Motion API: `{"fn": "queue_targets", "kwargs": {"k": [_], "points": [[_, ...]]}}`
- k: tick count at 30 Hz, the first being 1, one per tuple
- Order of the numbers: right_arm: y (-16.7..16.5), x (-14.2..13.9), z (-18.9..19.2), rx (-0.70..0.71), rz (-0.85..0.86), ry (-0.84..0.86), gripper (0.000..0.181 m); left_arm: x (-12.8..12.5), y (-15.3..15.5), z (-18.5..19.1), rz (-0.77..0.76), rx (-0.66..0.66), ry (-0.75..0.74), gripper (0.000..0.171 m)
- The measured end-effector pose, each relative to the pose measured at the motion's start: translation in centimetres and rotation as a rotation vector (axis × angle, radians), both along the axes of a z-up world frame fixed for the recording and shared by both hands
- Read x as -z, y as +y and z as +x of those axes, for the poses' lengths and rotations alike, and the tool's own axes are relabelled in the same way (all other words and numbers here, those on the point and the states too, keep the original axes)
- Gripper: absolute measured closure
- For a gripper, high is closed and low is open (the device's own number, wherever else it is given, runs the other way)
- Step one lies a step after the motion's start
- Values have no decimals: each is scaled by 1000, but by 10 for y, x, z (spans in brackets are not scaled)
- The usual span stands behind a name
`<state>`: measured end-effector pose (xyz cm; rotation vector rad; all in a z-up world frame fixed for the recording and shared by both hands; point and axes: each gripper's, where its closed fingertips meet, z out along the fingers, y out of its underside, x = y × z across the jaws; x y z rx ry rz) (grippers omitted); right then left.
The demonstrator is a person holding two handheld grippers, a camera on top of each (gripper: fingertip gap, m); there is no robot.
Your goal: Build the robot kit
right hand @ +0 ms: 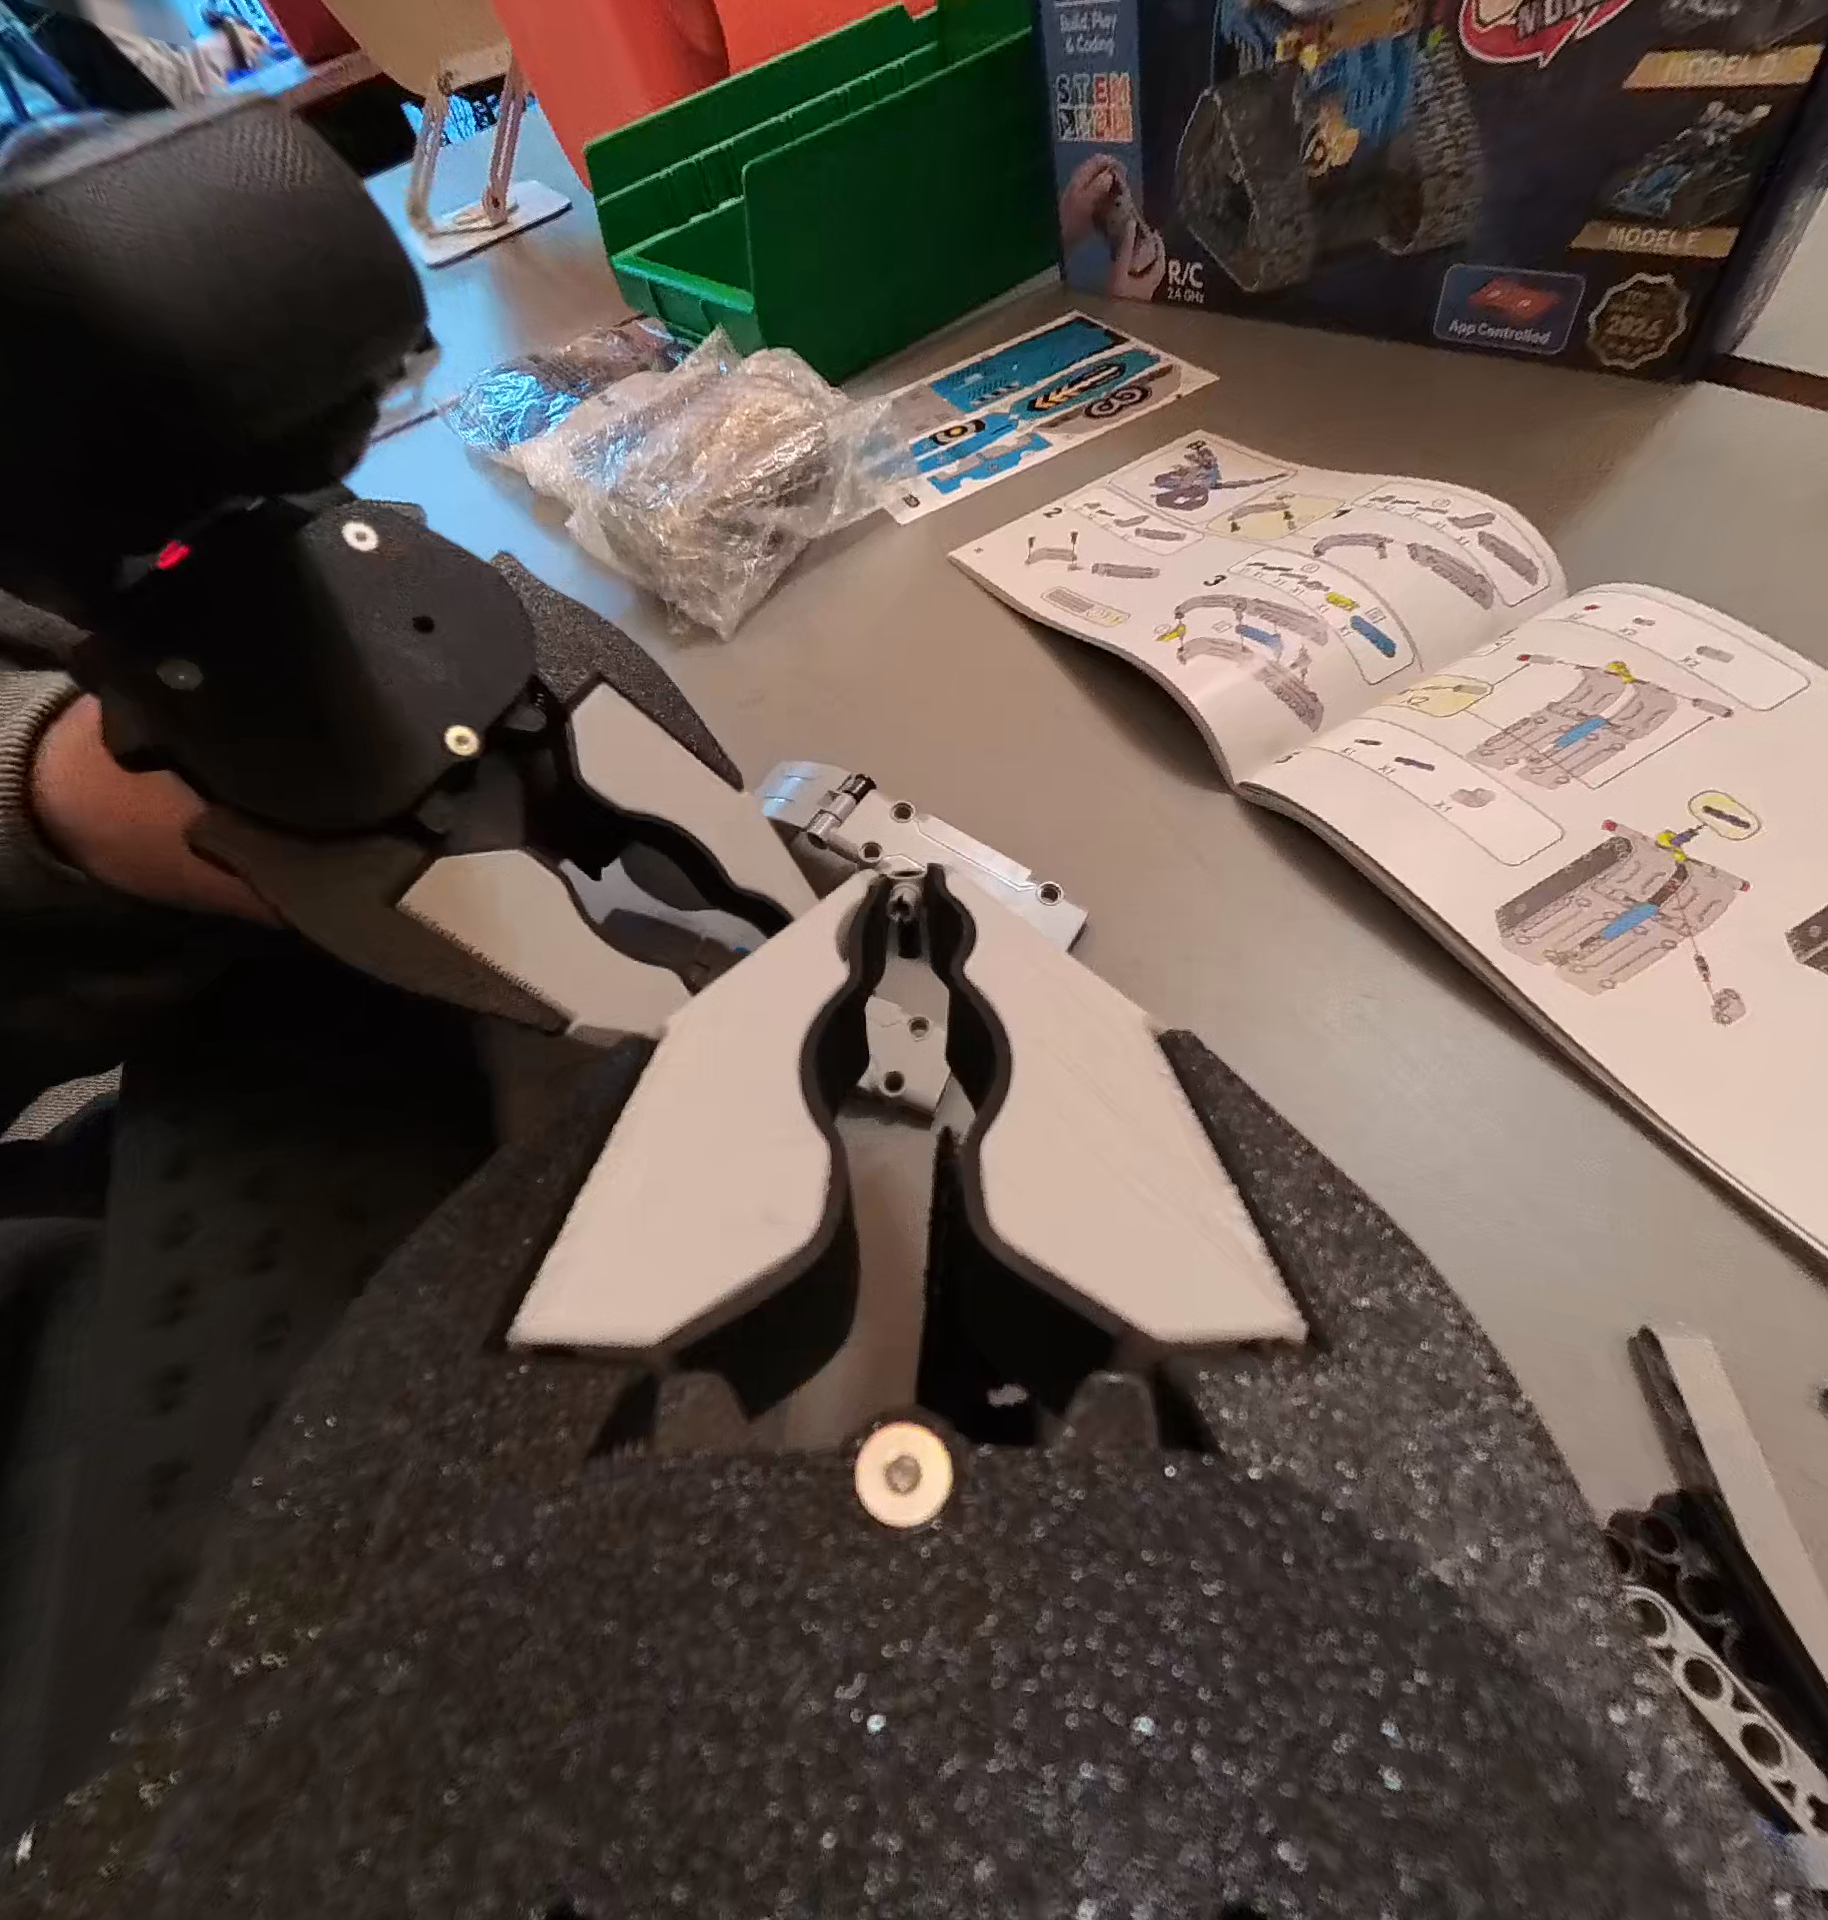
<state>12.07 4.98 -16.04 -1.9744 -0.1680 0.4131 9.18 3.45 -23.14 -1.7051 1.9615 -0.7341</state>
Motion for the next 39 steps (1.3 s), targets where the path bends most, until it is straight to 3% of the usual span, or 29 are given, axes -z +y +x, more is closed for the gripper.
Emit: {"fn": "queue_targets", "kwargs": {"k": [3,5,9,12,22,34,39], "points": [[0,0,2,11,3,2,176,-2,6,1,23,-22,-12,147],[0,-5,5,28,27,-38,176,-21,26,5,22,-138,-133,148],[1,-17,-7,6,115,-165,176,-81,27,11,-412,-224,-423,147],[4,-26,-17,25,176,-247,176,-82,29,11,-542,-258,-459,147],[7,-23,-14,77,174,-401,176,-77,24,12,-559,-251,-443,147],[7,-19,-13,68,153,-419,176,-73,21,12,-583,-243,-423,147],[4,-20,-15,41,150,-375,175,-74,20,10,-443,-206,-433,147]]}}
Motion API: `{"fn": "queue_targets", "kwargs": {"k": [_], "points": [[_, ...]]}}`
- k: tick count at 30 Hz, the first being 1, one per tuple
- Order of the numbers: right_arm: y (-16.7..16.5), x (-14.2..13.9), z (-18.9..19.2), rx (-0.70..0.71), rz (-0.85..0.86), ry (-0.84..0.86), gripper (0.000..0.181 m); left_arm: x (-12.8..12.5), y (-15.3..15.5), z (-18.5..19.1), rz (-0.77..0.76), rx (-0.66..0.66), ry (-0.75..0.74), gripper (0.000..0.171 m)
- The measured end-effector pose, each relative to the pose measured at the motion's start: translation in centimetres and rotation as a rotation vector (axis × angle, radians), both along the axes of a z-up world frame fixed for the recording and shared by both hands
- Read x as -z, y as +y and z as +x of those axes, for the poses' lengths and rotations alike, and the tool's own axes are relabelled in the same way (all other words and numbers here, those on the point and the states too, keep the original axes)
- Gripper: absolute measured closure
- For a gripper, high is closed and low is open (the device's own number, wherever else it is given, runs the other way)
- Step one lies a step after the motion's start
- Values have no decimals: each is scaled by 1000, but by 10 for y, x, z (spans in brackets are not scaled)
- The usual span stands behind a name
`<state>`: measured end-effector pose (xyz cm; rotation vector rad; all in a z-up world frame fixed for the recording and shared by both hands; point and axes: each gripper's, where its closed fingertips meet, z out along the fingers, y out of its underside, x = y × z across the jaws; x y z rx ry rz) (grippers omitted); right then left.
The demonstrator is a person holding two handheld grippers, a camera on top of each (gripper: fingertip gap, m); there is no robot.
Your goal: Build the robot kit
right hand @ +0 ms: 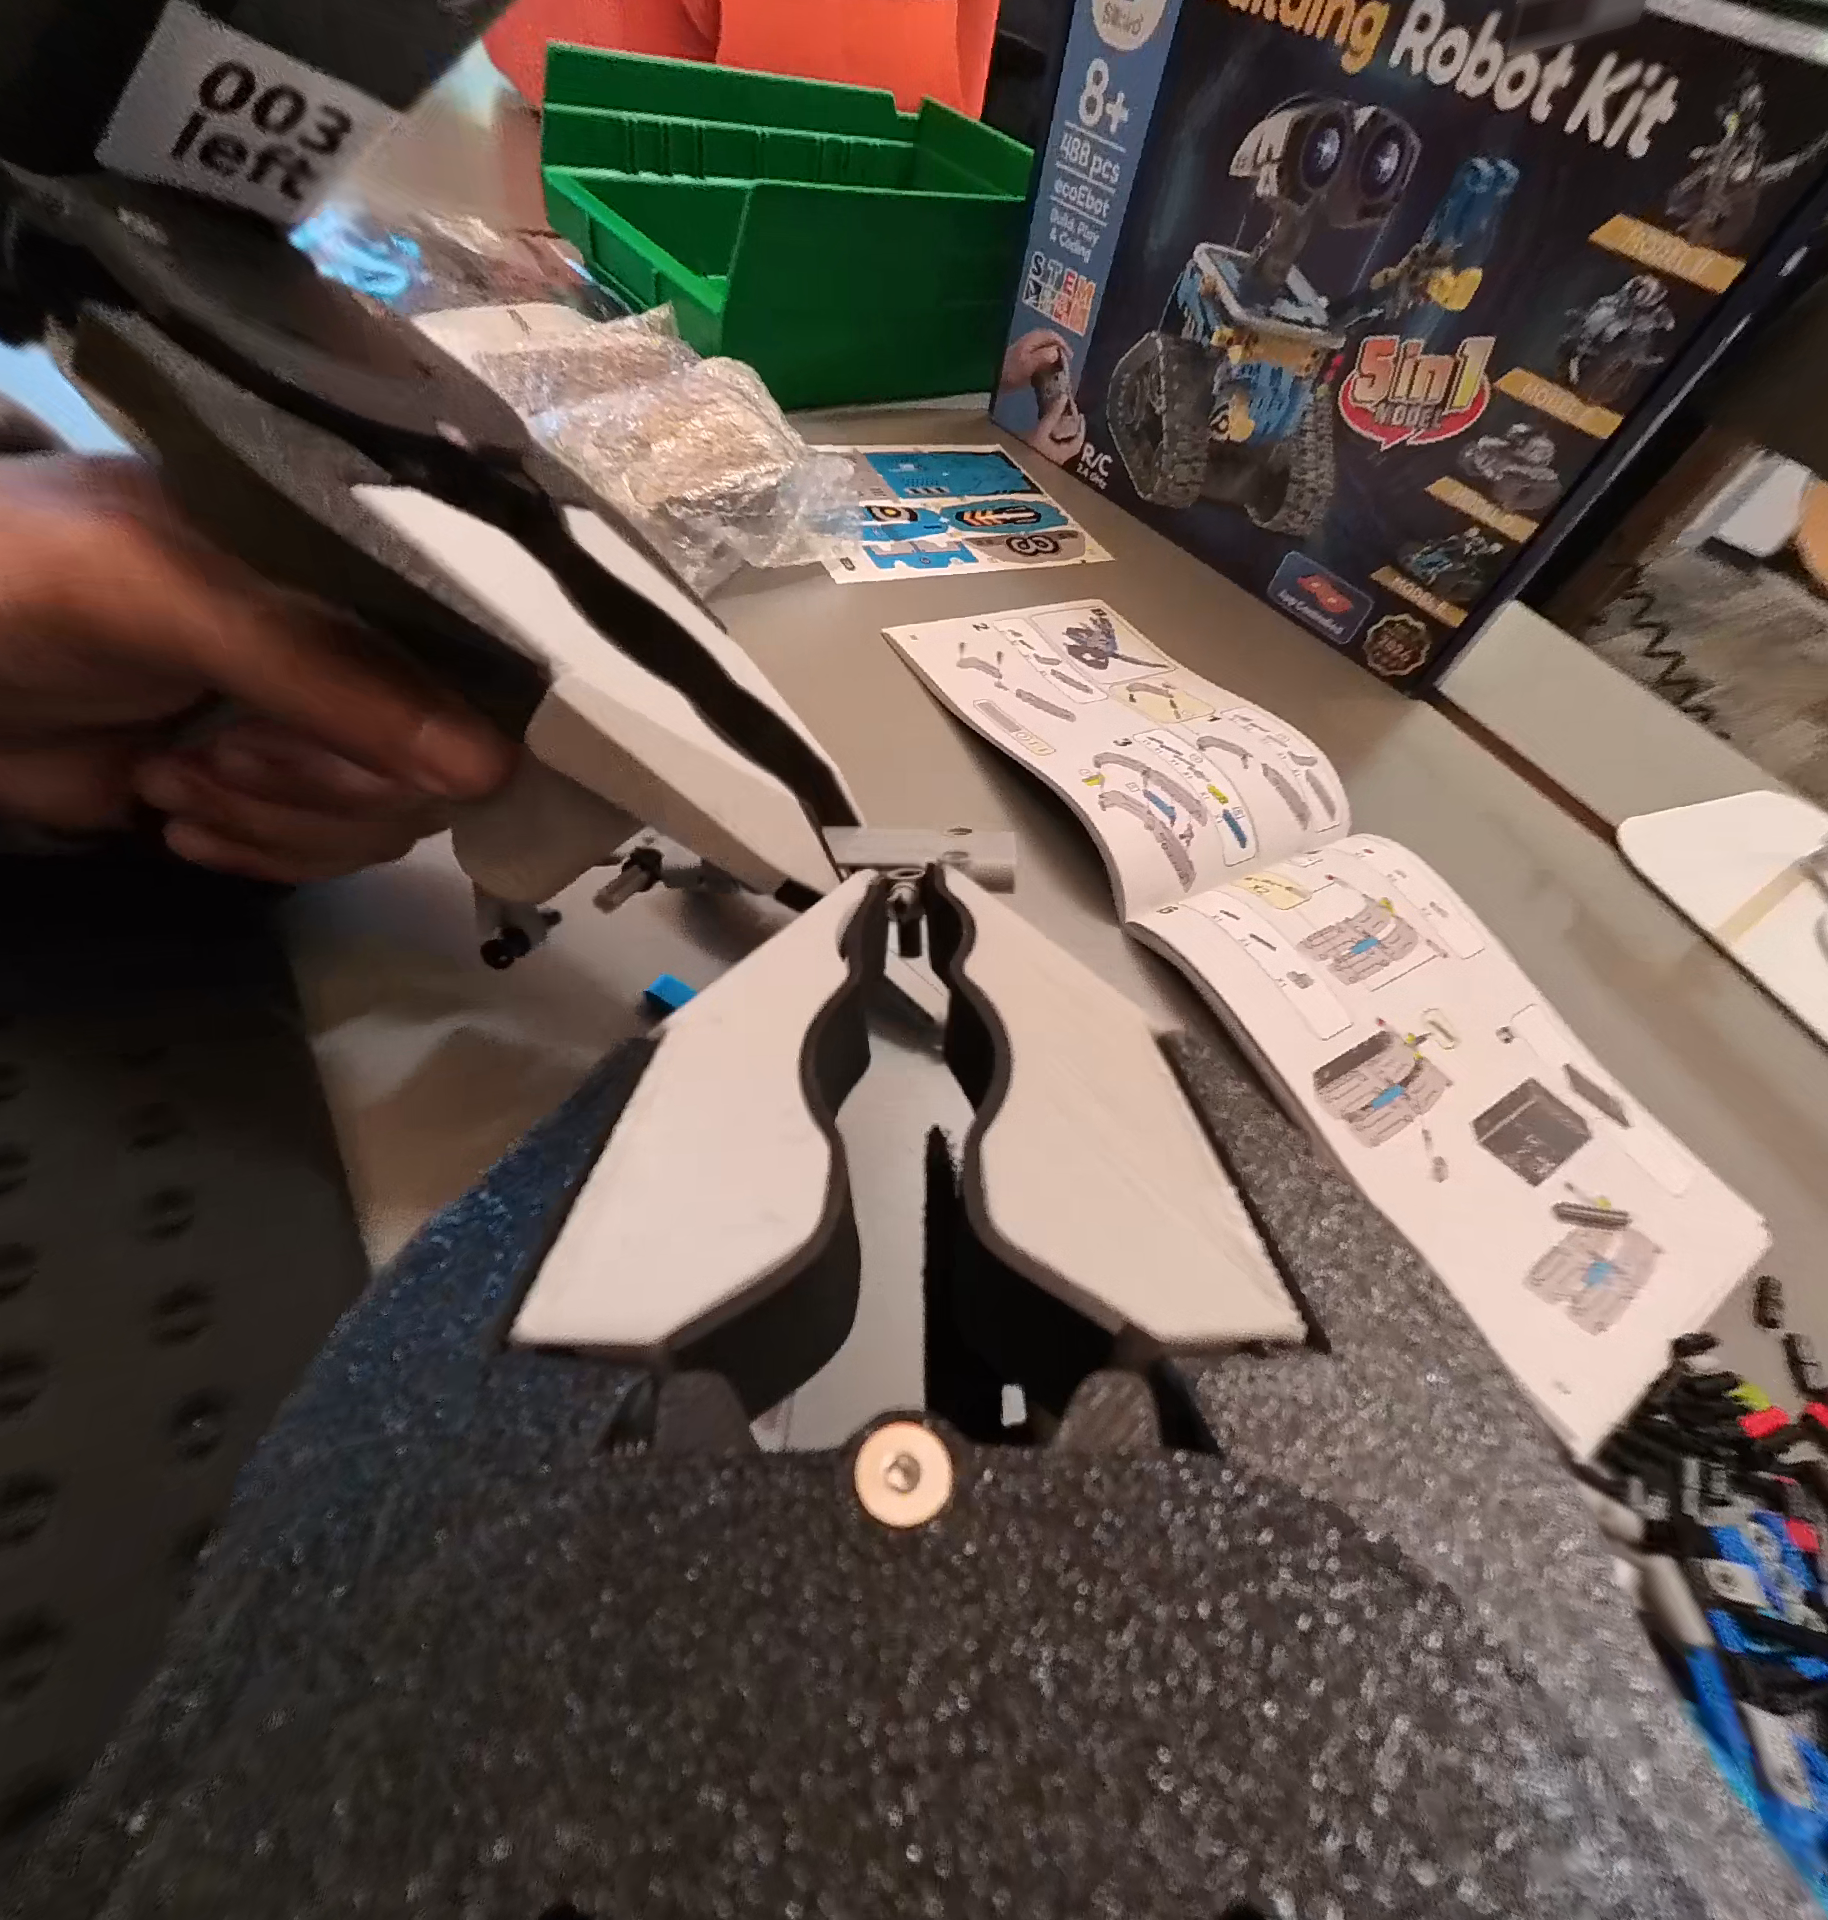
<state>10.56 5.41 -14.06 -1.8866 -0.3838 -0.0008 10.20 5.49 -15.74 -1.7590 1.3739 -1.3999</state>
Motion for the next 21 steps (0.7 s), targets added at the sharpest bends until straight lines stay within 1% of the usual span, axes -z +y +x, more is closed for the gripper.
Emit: {"fn": "queue_targets", "kwargs": {"k": [2,6,10,13,19,21], "points": [[1,-1,0,-3,-1,52,176,0,0,0,8,-4,-2,147],[0,-1,0,2,11,0,176,-2,0,1,-27,-3,-17,148],[1,1,-1,7,12,-74,176,-2,-4,0,-190,38,-30,148],[0,1,1,15,13,-78,176,-1,-6,1,-146,39,-20,148],[3,1,1,39,28,-86,175,-2,-2,2,-162,18,-30,148],[5,-3,2,45,63,-48,175,-5,1,3,-161,2,-49,147]]}}
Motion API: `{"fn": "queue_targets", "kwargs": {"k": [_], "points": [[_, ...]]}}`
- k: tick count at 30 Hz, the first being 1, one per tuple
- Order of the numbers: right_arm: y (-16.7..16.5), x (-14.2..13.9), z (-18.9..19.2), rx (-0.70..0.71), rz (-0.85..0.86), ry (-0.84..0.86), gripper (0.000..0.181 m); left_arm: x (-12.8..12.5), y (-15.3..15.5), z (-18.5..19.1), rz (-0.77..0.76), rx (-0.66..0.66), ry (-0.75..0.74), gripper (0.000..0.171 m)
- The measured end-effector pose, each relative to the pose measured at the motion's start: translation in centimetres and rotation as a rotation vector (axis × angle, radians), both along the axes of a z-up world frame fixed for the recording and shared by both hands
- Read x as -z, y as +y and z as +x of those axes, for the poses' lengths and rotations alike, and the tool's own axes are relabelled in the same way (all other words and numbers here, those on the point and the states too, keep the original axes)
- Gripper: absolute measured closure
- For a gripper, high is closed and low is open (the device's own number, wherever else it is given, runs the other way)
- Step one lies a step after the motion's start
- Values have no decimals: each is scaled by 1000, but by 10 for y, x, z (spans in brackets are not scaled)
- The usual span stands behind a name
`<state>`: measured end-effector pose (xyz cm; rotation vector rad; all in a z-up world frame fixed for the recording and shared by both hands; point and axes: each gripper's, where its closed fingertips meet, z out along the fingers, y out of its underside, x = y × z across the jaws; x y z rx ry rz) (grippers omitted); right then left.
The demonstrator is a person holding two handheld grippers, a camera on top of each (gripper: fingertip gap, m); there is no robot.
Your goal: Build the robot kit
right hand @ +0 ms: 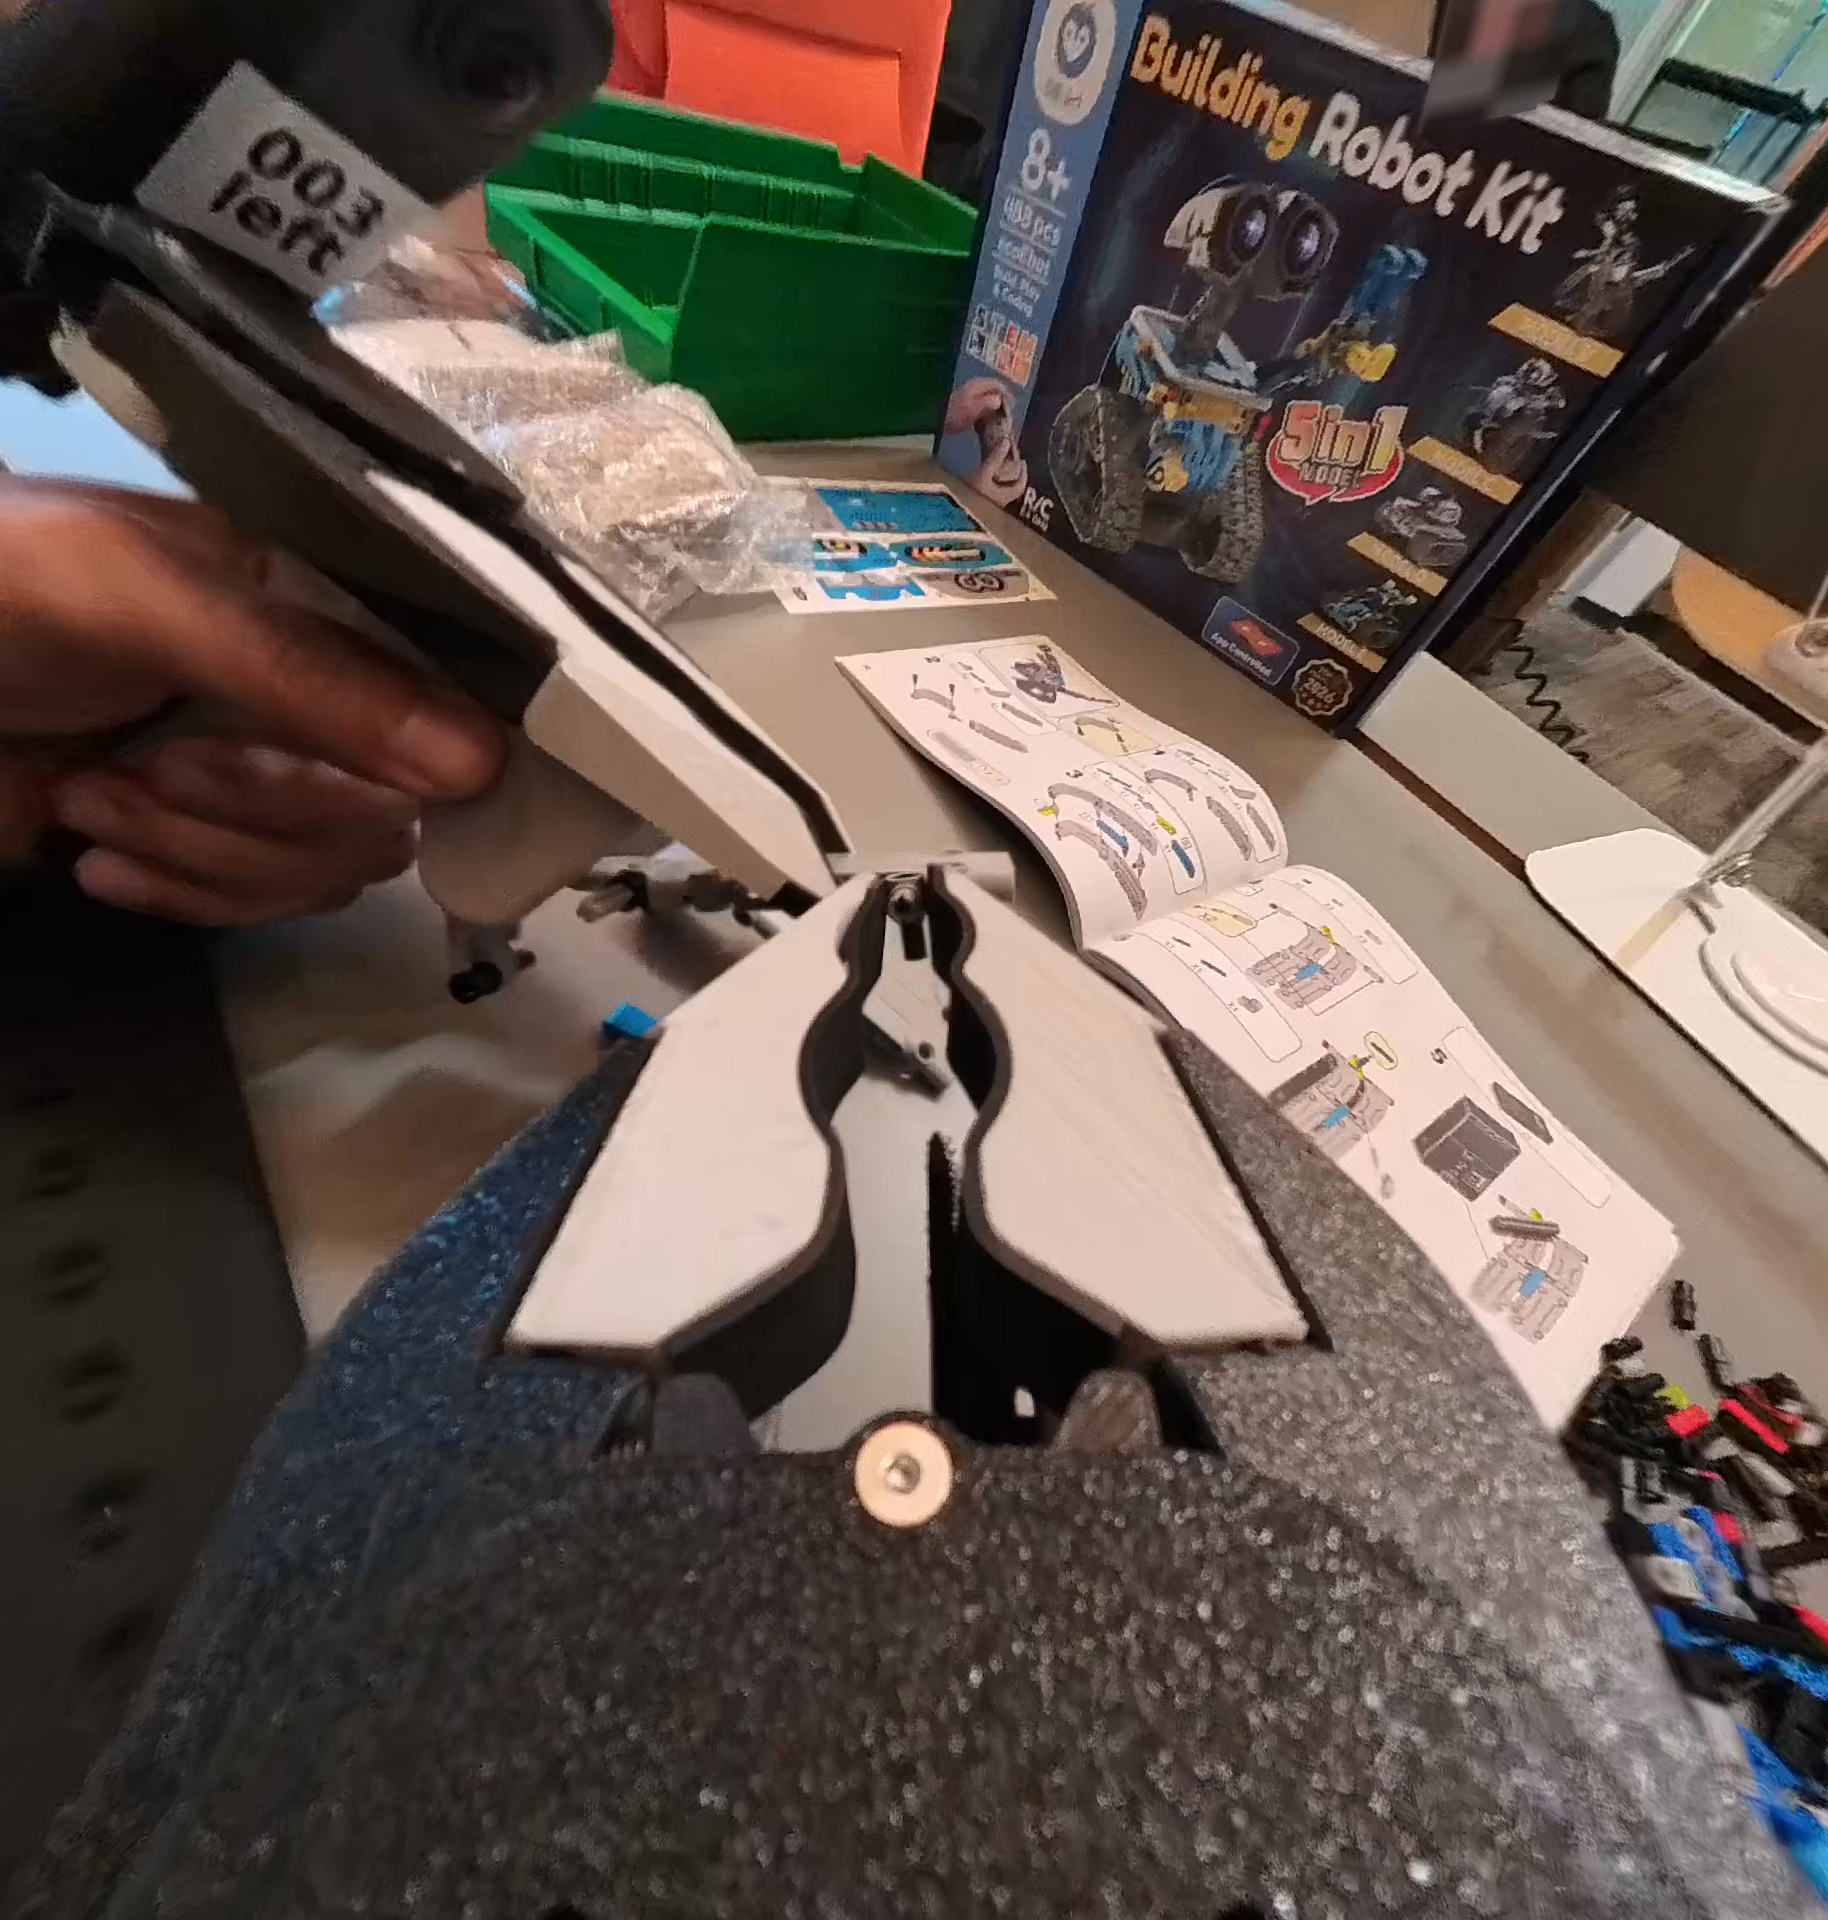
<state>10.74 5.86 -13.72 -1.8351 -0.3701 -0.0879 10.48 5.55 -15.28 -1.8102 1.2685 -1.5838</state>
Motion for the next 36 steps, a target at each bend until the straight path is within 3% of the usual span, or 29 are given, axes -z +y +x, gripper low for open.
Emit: {"fn": "queue_targets", "kwargs": {"k": [2,5,8,10,13,18,22,25,29,31,36], "points": [[-4,-15,0,-38,55,164,166,-2,6,1,55,-29,-19,147],[-16,-39,5,-186,117,500,131,-20,-10,-5,50,83,-134,147],[-41,-57,-17,-504,65,711,120,-42,-39,-20,117,260,-268,147],[-47,-49,-23,-549,16,662,114,-49,-52,-28,125,339,-307,147],[-49,-41,-36,-591,-30,636,121,-47,-58,-30,128,372,-307,147],[-49,-42,-40,-614,-32,643,129,-48,-59,-30,162,359,-315,147],[-54,-50,-48,-696,-38,754,131,-56,-62,-32,174,354,-357,147],[-54,-52,-48,-702,-32,780,139,-56,-61,-31,190,339,-357,147],[-48,-50,-42,-650,-25,782,135,-56,-57,-27,156,319,-351,147],[-40,-46,-33,-556,10,699,138,-50,-48,-22,125,281,-312,147],[-28,-30,-9,-267,91,181,157,-38,-23,-15,22,185,-237,147]]}}
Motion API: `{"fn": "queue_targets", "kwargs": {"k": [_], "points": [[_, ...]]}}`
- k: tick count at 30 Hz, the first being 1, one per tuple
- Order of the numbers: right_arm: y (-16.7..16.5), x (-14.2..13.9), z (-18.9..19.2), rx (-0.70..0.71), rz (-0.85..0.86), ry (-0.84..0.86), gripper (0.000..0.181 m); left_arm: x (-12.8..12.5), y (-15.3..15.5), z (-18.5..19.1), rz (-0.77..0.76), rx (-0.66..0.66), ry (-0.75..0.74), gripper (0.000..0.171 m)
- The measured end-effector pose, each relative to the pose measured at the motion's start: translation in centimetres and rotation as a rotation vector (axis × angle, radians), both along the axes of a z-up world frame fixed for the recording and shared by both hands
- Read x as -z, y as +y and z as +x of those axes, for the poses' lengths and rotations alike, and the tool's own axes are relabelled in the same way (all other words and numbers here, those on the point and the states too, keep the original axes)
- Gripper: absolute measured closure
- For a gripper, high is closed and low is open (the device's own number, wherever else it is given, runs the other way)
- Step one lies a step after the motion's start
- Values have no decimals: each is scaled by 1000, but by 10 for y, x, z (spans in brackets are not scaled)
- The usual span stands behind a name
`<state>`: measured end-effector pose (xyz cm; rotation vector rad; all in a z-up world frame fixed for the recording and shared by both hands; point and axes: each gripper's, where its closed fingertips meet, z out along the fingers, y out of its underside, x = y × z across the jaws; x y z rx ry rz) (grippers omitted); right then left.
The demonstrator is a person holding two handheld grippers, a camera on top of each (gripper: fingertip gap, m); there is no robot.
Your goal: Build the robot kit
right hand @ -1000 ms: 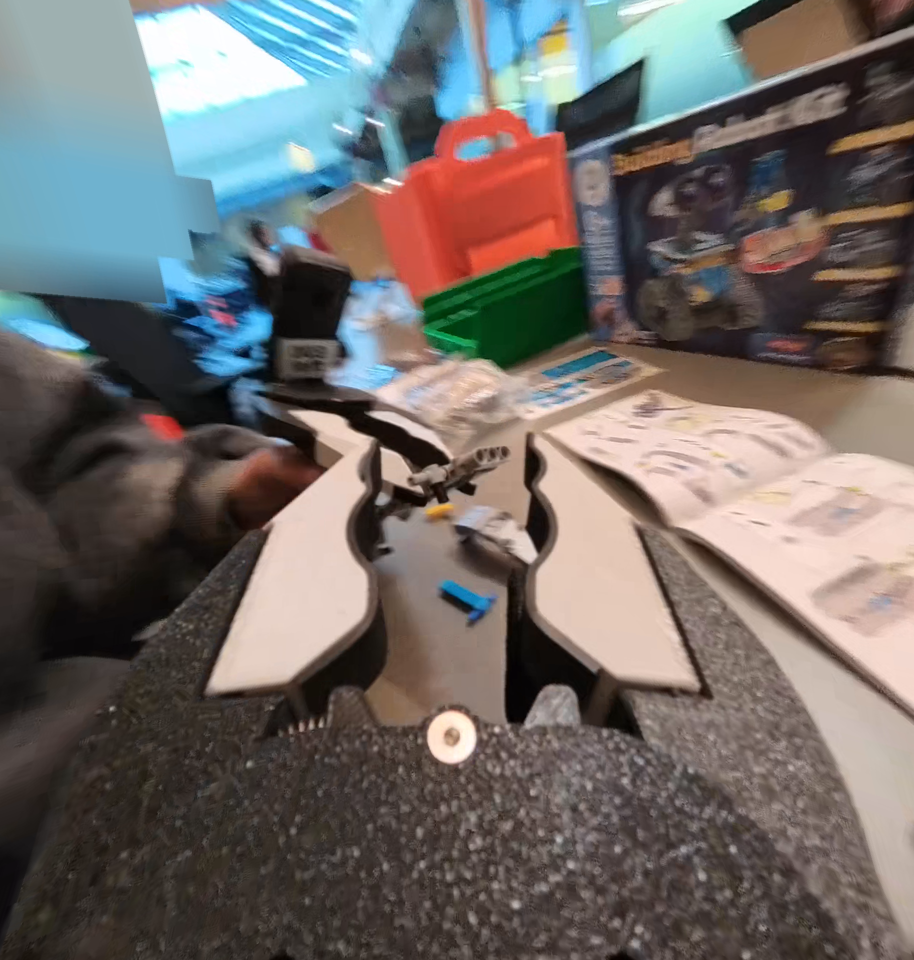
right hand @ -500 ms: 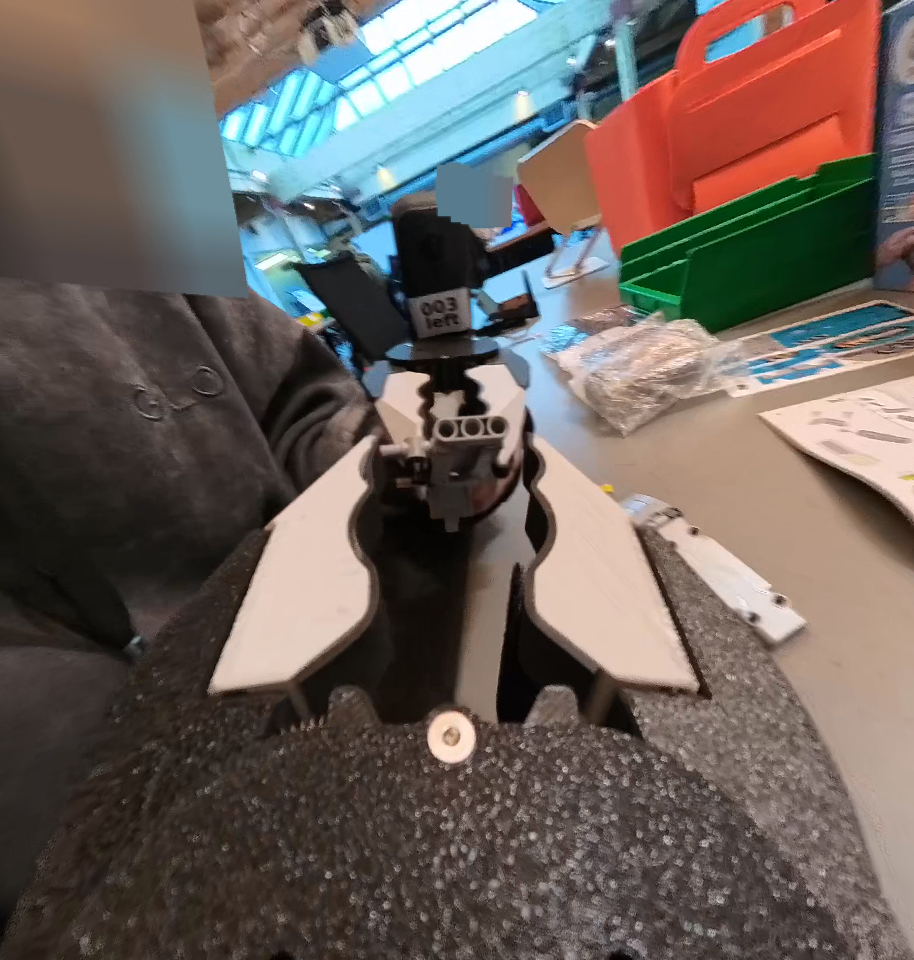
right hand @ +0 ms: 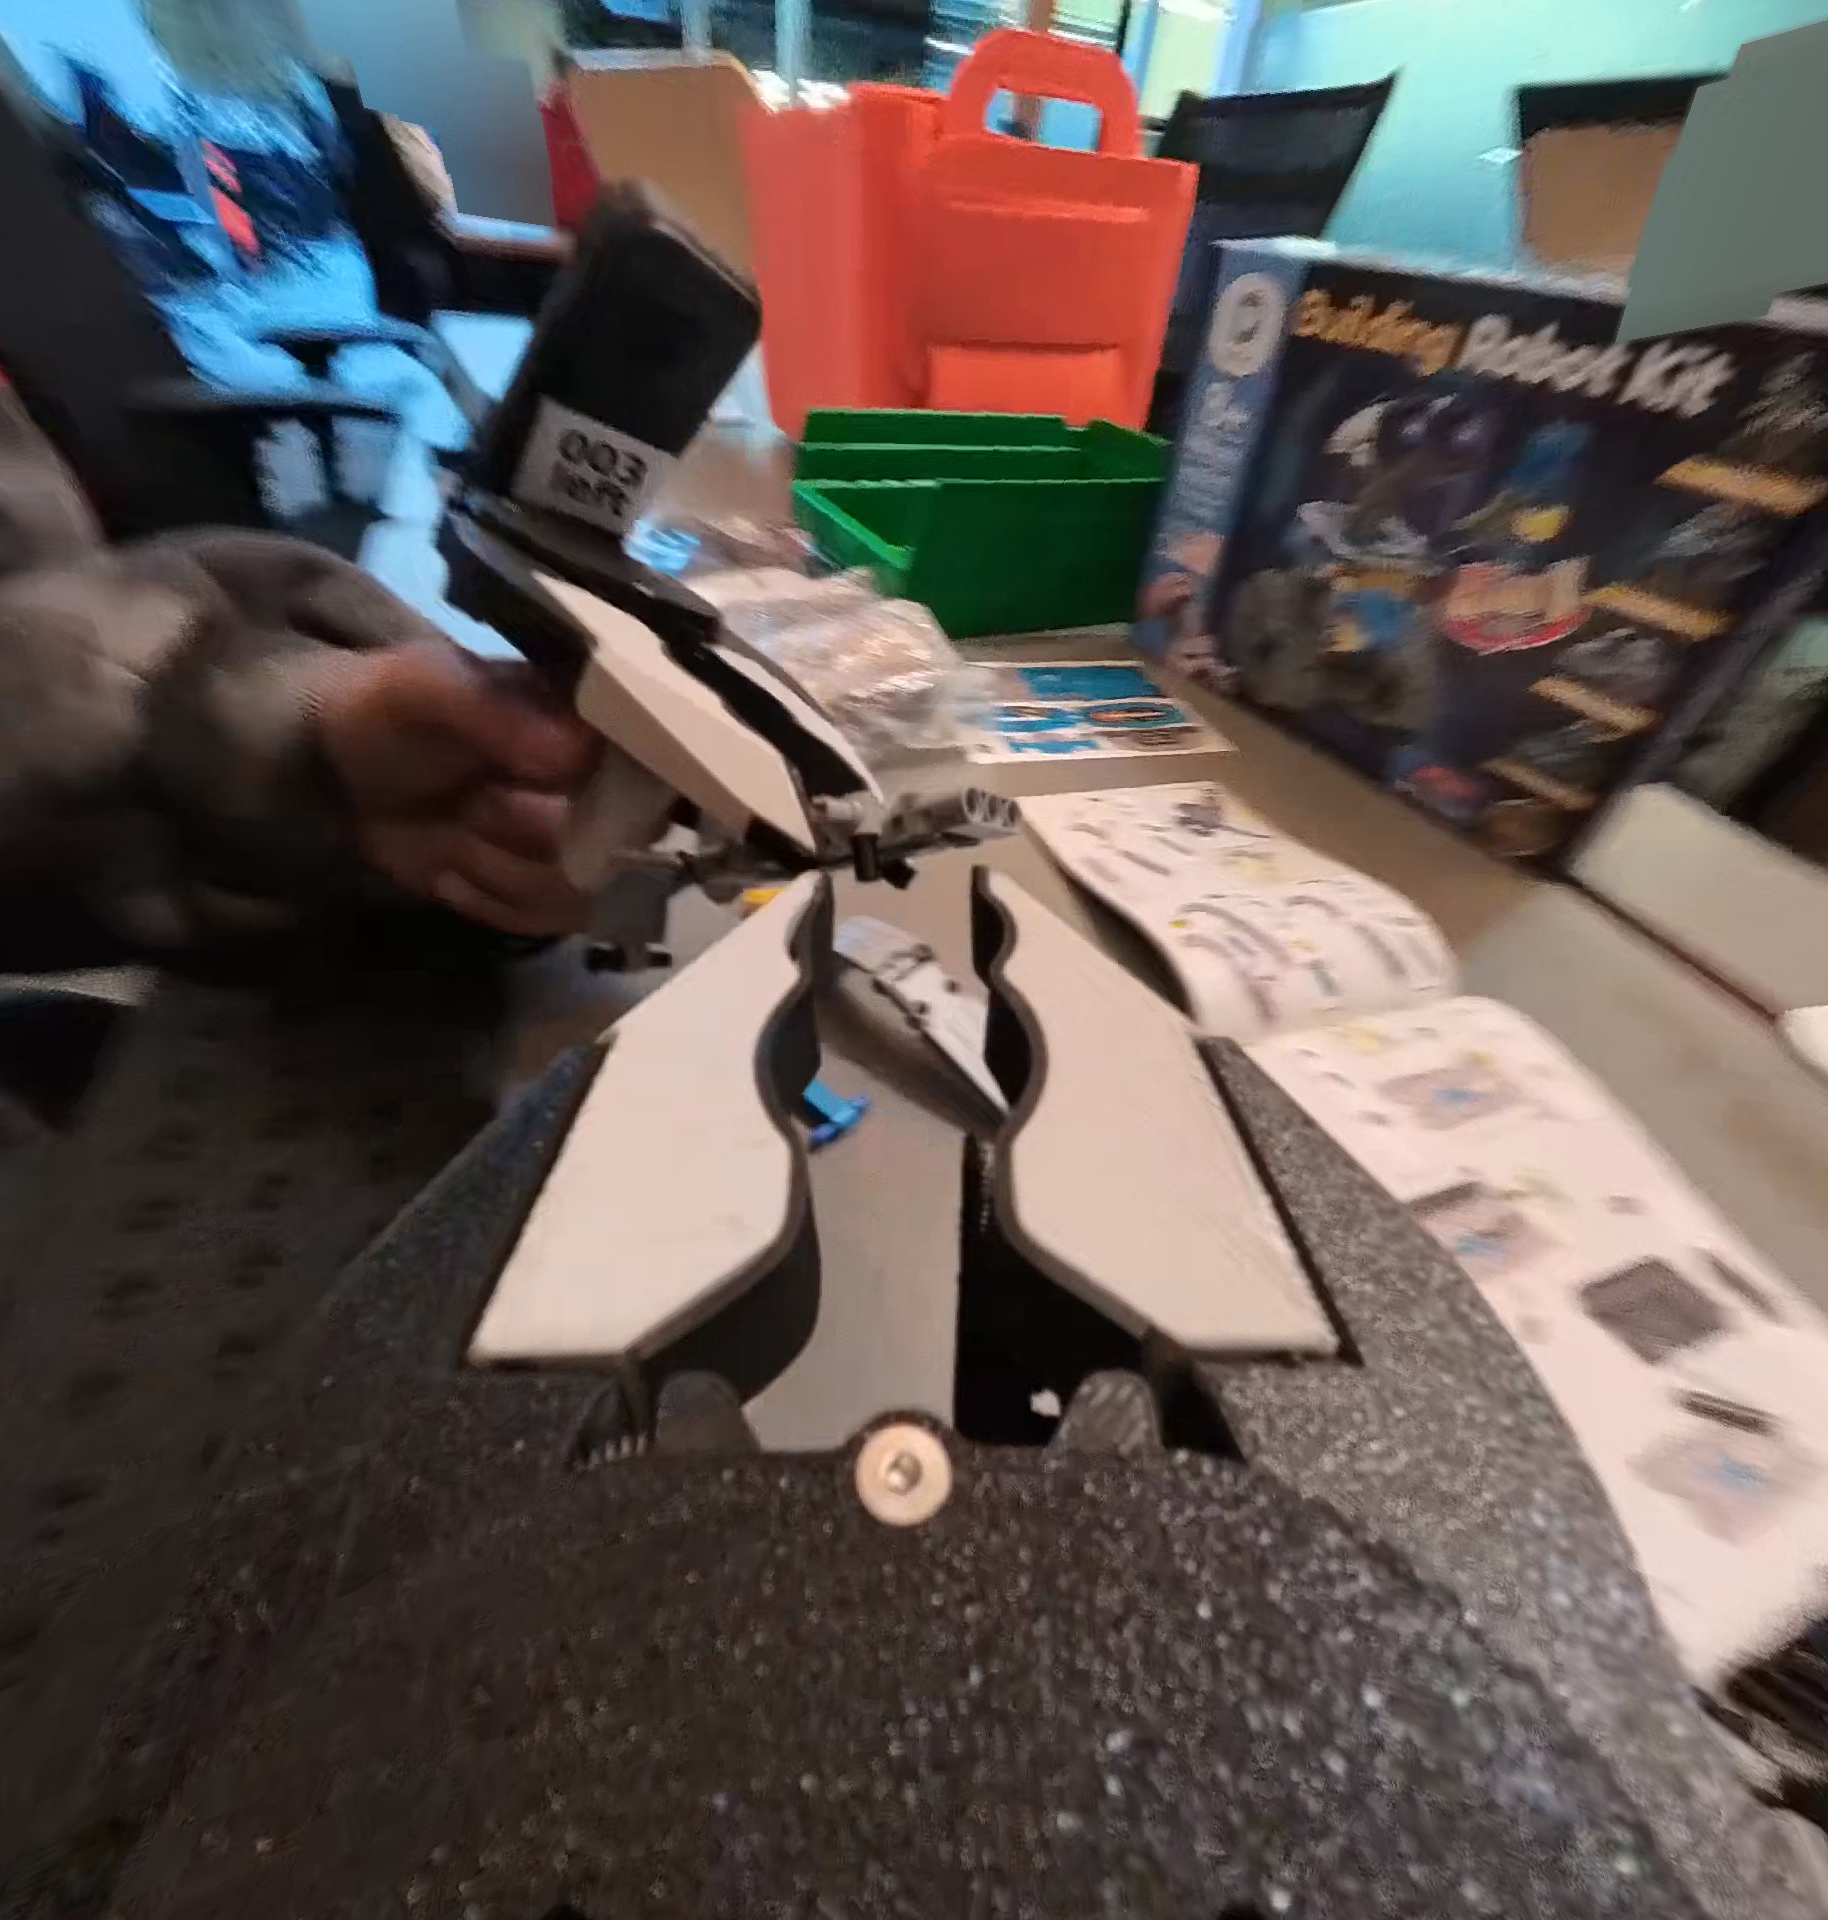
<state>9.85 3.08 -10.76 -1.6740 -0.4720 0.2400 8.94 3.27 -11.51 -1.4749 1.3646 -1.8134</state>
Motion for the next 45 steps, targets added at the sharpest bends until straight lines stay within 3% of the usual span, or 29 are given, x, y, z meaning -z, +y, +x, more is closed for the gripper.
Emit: {"fn": "queue_targets", "kwargs": {"k": [2,8,15,30,36,41,45], "points": [[2,6,1,43,-3,-92,164,5,3,2,-3,-17,29,147],[6,17,0,71,-53,-147,178,12,4,6,19,-37,67,147],[14,20,4,137,-114,-42,180,17,10,9,70,-101,87,147],[18,29,2,135,-138,-61,179,24,15,11,45,-108,125,147],[21,31,5,211,-83,-249,177,29,17,12,4,-97,153,148],[20,32,5,197,-104,-223,178,31,15,12,-2,-81,165,147],[17,33,5,180,-94,-331,179,33,11,11,19,-59,177,148]]}}
